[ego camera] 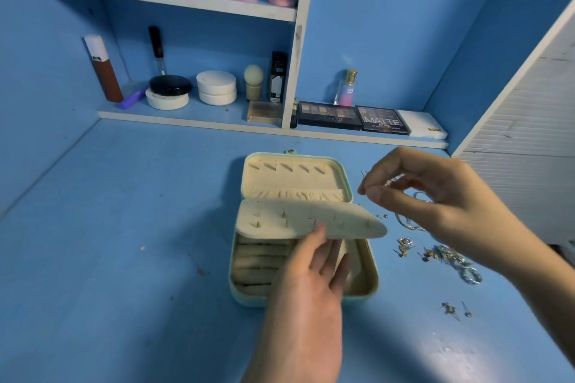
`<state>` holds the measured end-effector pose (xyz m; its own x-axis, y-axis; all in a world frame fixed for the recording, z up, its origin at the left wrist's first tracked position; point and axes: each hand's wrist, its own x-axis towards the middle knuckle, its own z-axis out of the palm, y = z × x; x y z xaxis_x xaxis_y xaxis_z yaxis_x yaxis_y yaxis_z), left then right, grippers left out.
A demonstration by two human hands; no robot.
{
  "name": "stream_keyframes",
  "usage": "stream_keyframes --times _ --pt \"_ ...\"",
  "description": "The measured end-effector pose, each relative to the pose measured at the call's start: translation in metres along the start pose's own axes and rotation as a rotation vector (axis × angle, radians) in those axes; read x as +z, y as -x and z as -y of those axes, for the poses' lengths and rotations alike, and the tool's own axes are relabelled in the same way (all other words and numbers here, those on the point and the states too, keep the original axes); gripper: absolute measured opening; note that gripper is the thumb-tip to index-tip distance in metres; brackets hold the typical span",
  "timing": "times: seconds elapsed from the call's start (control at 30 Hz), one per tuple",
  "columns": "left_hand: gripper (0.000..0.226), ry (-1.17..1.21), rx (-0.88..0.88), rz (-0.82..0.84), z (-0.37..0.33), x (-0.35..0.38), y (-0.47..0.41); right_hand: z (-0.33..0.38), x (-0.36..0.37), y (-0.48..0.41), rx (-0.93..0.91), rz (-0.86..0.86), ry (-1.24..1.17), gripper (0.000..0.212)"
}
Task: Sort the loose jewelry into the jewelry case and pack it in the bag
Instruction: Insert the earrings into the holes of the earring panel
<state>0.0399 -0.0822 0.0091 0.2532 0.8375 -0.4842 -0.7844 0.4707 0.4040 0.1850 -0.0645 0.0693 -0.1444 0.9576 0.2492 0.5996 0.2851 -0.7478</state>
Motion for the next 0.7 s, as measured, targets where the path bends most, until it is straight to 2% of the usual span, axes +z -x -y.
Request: stream_keyframes --times 0.1,0.3,0.47,0.7 --pt "0.039 0.025 -0.048 -0.003 0.000 -0.005 0.000 -0.014 0.001 -0.015 0.099 0.126 0.059 0.015" --pt "0.036 0.074 -0.068 0.007 0.003 -0.011 -0.002 -0.026 0.005 -0.031 0.107 0.357 0.180 0.014" --pt "0.036 0.084 -0.050 0.029 0.006 -0.013 -0.002 -0.021 0.007 -0.040 0.094 0.453 0.197 0.013" --pt "0.041 0.083 -0.039 0.040 0.006 -0.015 -0.001 -0.017 0.009 -0.041 0.087 0.482 0.218 0.011"
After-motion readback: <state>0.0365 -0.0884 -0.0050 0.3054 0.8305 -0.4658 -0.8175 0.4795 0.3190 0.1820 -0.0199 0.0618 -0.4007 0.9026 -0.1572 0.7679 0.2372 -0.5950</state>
